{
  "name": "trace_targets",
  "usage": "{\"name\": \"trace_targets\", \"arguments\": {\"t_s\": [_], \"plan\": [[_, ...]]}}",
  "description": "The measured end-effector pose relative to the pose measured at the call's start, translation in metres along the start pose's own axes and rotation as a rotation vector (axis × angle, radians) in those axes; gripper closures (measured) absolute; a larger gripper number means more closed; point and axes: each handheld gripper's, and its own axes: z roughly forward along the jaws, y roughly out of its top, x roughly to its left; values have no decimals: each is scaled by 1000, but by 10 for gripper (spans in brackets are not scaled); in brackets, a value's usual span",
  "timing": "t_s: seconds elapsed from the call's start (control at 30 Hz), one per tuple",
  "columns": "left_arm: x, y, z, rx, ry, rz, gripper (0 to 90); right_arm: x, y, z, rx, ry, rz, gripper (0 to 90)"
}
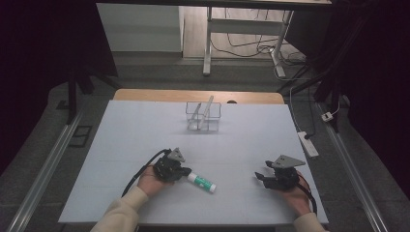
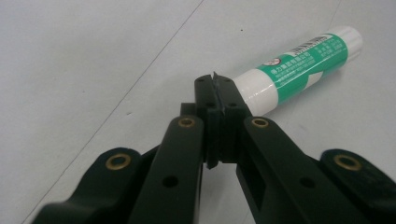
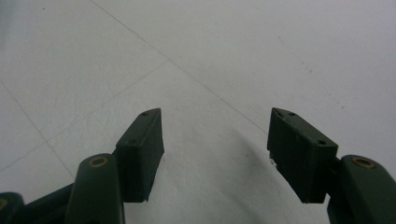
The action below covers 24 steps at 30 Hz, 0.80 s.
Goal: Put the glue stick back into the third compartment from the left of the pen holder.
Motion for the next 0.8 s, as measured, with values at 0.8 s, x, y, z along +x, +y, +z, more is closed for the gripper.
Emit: {"name": "trace_targets", "arguments": {"t_s": [0.8], "plan": [[19,-46,-58,-164,165,-102,697,1,1,-3,-22,5,9,358]]}}
